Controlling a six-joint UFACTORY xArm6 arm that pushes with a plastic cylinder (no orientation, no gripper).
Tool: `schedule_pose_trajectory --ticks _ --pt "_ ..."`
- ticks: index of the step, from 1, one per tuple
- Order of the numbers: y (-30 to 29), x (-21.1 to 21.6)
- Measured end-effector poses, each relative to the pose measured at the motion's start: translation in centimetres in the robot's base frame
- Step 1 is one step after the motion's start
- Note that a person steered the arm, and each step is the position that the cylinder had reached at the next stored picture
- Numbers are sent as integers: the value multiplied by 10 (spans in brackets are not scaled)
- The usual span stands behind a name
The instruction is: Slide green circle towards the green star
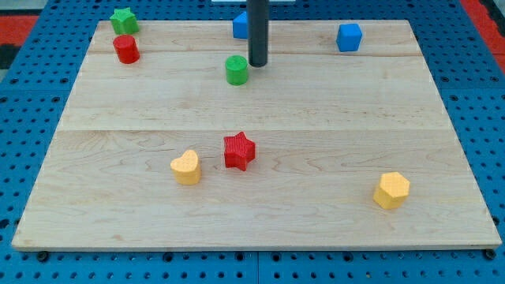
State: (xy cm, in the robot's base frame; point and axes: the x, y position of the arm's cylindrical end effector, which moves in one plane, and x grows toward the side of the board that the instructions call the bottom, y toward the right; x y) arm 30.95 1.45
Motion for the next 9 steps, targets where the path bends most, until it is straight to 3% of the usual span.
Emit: schedule_pose_trajectory --ticks 4,7,8,9 --pt "-133 36" --pt "-200 -37" --pt "-203 -43" --pt "-201 -18"
